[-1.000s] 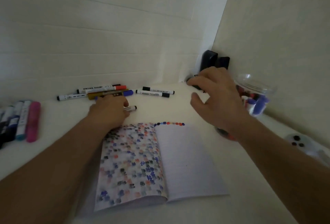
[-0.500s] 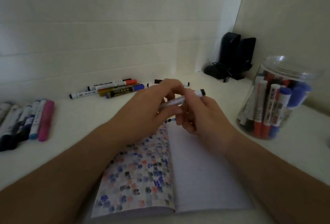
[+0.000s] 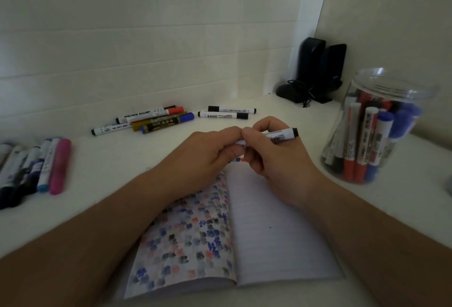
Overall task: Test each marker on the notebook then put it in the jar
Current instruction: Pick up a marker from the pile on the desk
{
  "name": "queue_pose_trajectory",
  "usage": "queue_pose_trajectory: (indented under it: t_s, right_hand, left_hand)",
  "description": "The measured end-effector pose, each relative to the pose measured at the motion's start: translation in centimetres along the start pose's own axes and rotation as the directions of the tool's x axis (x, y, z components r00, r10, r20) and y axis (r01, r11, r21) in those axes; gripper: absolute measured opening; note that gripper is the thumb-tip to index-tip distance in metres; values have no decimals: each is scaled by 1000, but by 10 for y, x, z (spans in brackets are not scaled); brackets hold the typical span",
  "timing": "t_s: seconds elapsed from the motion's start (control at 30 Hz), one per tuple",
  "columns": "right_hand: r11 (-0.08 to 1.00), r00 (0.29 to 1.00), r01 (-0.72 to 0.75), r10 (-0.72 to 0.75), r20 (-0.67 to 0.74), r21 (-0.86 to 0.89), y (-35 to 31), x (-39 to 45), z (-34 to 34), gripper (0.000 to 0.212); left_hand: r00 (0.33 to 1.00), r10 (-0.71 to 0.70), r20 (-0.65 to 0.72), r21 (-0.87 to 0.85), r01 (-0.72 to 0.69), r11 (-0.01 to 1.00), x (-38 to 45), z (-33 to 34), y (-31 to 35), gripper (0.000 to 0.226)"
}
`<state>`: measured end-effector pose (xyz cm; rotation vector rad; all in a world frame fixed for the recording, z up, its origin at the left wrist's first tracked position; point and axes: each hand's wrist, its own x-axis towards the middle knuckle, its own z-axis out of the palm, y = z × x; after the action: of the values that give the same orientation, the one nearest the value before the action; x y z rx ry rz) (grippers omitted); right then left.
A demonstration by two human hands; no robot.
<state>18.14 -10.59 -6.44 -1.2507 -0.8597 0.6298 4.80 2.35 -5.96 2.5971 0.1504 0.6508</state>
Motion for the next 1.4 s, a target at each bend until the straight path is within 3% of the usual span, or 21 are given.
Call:
queue_pose_trajectory:
  t_s: [0.3, 0.5, 0.67, 0.73, 0.8, 0.87, 1.03, 1.27, 1.4]
  right_hand:
    - [995, 1000, 6, -7, 10, 102, -3, -4, -3, 32]
    - [996, 995, 76, -73, 69, -47, -8, -4, -11, 35]
    - [992, 993, 111, -113, -39, -56, -35, 0, -42, 24]
    - [997, 993, 71, -74, -89, -36, -42, 2, -59, 24]
    - [995, 996, -36, 27, -89, -93, -38, 3, -66, 26]
    - [971, 991, -117, 102, -81, -207, -28, 5, -65, 24]
    - [915, 990, -111, 70, -119, -388, -7, 8, -67, 19]
    - [865, 978, -140, 46, -202, -481, 5, 13, -64, 24]
    - [813, 976, -145, 26, -215, -563, 9, 16, -64, 27]
  left_hand:
    - [1000, 2, 24, -88, 0, 996, 2, 6, 6, 19]
    - [998, -55, 26, -137, 58, 989, -1, 2, 9, 19]
    - [971, -228, 68, -82, 234, 969, -1, -3, -2, 74]
    - [945, -295, 140, 36, 293, 955, -2, -3, -8, 82]
    - [913, -328, 243, 187, 288, 939, -3, 0, -14, 81]
    - [885, -357, 298, 234, 294, 927, -3, -1, -17, 80]
    - [828, -386, 407, 240, 311, 920, 0, -13, -22, 74]
    - [817, -398, 417, 220, 335, 916, 0, -12, -22, 71]
    - [832, -435, 345, 236, 372, 898, 2, -5, -20, 60]
